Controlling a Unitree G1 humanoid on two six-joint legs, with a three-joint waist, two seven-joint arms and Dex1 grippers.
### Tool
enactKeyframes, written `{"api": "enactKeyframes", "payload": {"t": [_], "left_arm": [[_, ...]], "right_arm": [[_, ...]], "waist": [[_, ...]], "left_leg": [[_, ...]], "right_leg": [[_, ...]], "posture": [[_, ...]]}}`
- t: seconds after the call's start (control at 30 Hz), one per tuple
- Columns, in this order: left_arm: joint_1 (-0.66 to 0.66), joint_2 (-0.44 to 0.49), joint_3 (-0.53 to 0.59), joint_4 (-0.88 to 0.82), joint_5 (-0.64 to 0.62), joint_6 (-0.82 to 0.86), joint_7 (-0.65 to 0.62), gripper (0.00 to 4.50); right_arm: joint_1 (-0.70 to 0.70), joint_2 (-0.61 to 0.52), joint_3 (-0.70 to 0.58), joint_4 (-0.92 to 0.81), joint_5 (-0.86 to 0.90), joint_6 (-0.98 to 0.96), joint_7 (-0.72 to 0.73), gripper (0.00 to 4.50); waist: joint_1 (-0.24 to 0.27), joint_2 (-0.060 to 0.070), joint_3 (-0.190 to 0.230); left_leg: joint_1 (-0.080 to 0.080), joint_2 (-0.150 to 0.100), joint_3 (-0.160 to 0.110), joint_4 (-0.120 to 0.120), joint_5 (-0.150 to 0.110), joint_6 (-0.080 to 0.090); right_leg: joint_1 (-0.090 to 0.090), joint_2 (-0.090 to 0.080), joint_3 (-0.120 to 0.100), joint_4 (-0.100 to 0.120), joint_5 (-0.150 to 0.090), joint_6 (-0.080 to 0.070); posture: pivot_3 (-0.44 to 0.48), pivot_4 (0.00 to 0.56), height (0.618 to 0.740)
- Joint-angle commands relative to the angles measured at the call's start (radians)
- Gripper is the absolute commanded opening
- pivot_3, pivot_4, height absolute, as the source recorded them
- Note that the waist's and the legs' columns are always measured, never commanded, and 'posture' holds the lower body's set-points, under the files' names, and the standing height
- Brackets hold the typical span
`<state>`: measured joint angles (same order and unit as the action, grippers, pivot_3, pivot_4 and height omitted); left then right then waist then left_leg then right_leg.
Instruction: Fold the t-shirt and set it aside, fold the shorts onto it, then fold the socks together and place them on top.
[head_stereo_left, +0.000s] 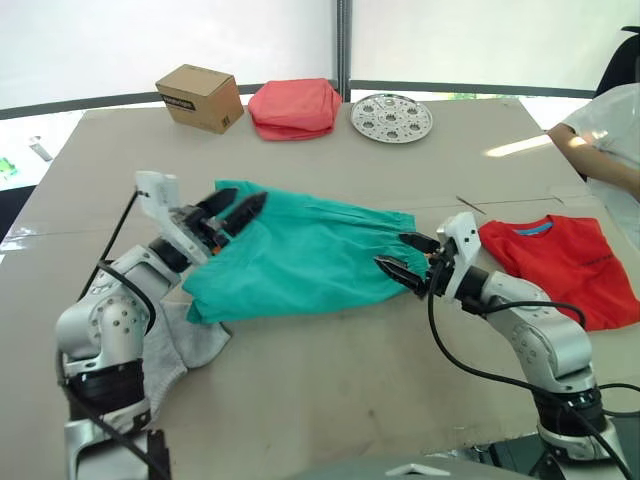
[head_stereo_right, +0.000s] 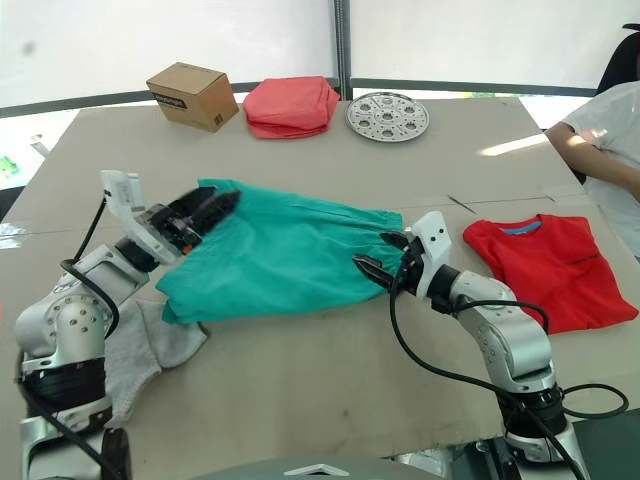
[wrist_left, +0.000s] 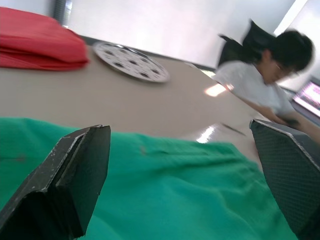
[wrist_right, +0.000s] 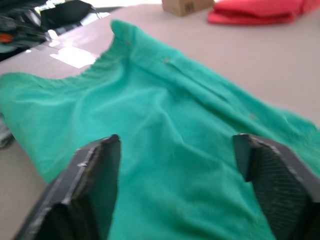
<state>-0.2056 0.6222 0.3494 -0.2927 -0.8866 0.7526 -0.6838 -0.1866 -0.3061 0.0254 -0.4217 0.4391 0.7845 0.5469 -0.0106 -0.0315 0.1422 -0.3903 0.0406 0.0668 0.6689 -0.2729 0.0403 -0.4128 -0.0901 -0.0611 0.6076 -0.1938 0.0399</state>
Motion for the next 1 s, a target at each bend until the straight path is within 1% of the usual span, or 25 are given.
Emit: {"api": "enactKeyframes", "payload": {"t": [0.03,0.13,0.2,0.27,0.37,0.4,0.57,0.63,0.67,0.7,0.77,0.83,0.87,1.0], "left_arm": [[0.102,0.082,0.023,-0.143,-0.078,0.050,-0.103,4.50],[0.197,0.144,0.056,-0.197,-0.113,0.065,-0.171,4.50],[0.249,0.171,0.087,-0.217,-0.137,0.070,-0.204,4.50],[0.293,0.193,0.093,-0.227,-0.124,0.055,-0.242,4.50],[0.305,0.197,0.079,-0.228,-0.113,0.038,-0.254,4.50],[0.303,0.195,0.071,-0.229,-0.113,0.037,-0.257,4.50],[0.315,0.199,0.064,-0.238,-0.110,0.024,-0.275,4.50],[0.318,0.204,0.074,-0.234,-0.110,0.021,-0.277,4.50],[0.320,0.206,0.077,-0.233,-0.110,0.020,-0.279,4.50],[0.322,0.207,0.078,-0.235,-0.112,0.021,-0.279,4.50],[0.328,0.209,0.076,-0.238,-0.108,0.019,-0.283,4.50],[0.325,0.207,0.061,-0.230,-0.093,0.008,-0.286,4.50],[0.320,0.204,0.055,-0.227,-0.089,0.005,-0.283,4.50],[0.303,0.195,0.045,-0.222,-0.083,-0.005,-0.269,4.50]], "right_arm": [[0.050,0.038,-0.058,-0.082,0.037,0.096,-0.117,4.47],[0.115,0.097,-0.119,-0.141,0.125,0.195,-0.178,4.47],[0.154,0.153,-0.196,-0.193,0.254,0.290,-0.214,4.47],[0.198,0.190,-0.270,-0.238,0.421,0.384,-0.236,4.47],[0.223,0.207,-0.345,-0.246,0.599,0.464,-0.299,4.47],[0.228,0.210,-0.361,-0.236,0.643,0.481,-0.329,4.47],[0.242,0.258,-0.379,-0.147,0.782,0.491,-0.492,4.47],[0.254,0.245,-0.377,-0.153,0.858,0.480,-0.527,4.47],[0.263,0.226,-0.375,-0.161,0.893,0.475,-0.530,4.47],[0.275,0.180,-0.374,-0.179,0.904,0.475,-0.505,4.47],[0.290,0.104,-0.363,-0.197,0.897,0.466,-0.474,4.47],[0.271,0.023,-0.285,-0.201,0.759,0.421,-0.446,4.47],[0.256,0.011,-0.256,-0.185,0.720,0.401,-0.451,4.47],[0.171,0.014,-0.127,-0.116,0.525,0.285,-0.472,4.47]], "waist": [[-0.002,0.000,0.000],[-0.001,0.001,0.000],[0.001,0.004,0.001],[0.003,0.007,0.002],[0.004,0.007,0.003],[0.004,0.007,0.003],[0.002,0.008,0.003],[0.001,0.008,0.003],[0.001,0.008,0.003],[0.001,0.008,0.003],[0.002,0.008,0.003],[0.001,0.008,0.003],[0.001,0.008,0.003],[-0.002,0.008,0.003]], "left_leg": [[0.000,0.000,0.000,0.000,0.000,0.000],[0.000,0.001,0.000,-0.003,0.000,0.000],[-0.002,0.001,0.000,-0.003,0.000,0.000],[-0.003,0.001,-0.001,-0.003,0.000,0.000],[-0.002,0.001,-0.001,-0.002,0.000,0.000],[-0.003,0.001,-0.001,-0.002,-0.001,-0.001],[-0.003,0.001,-0.002,-0.001,-0.003,-0.004],[-0.003,0.001,-0.002,-0.003,-0.003,-0.004],[-0.004,0.001,-0.002,-0.004,-0.001,-0.001],[-0.004,0.001,-0.002,-0.005,0.000,0.000],[-0.005,0.000,-0.002,-0.005,-0.001,0.001],[-0.005,0.000,-0.002,-0.005,-0.001,0.001],[-0.005,0.000,-0.001,-0.004,-0.001,0.001],[-0.004,0.000,-0.003,-0.003,-0.001,0.001]], "right_leg": [[0.000,0.000,0.000,0.000,0.000,0.000],[-0.001,0.001,0.000,0.000,-0.001,-0.001],[-0.003,0.002,0.000,0.000,-0.001,-0.001],[-0.004,0.002,0.000,-0.001,-0.001,-0.001],[-0.003,0.001,-0.001,-0.002,-0.001,-0.001],[-0.004,0.001,-0.001,-0.002,-0.003,0.003],[-0.004,0.000,-0.001,-0.002,-0.004,0.004],[-0.005,0.001,-0.001,-0.002,-0.004,0.003],[-0.006,0.001,-0.001,-0.002,-0.003,0.002],[-0.006,0.001,-0.001,-0.003,-0.002,-0.001],[-0.006,0.002,-0.001,-0.004,-0.002,-0.001],[-0.006,0.002,-0.001,-0.005,-0.002,0.000],[-0.006,0.002,-0.001,-0.005,-0.004,0.003],[-0.006,0.003,0.000,-0.005,-0.004,0.004]], "posture": [[0.000,0.150,0.740],[0.000,0.150,0.740],[0.000,0.150,0.740],[0.000,0.150,0.740],[0.000,0.150,0.740],[0.000,0.150,0.740],[0.000,0.150,0.740],[0.000,0.150,0.740],[0.000,0.150,0.740],[0.000,0.150,0.740],[0.000,0.150,0.740],[0.000,0.150,0.740],[0.000,0.150,0.740],[0.000,0.150,0.740]]}}
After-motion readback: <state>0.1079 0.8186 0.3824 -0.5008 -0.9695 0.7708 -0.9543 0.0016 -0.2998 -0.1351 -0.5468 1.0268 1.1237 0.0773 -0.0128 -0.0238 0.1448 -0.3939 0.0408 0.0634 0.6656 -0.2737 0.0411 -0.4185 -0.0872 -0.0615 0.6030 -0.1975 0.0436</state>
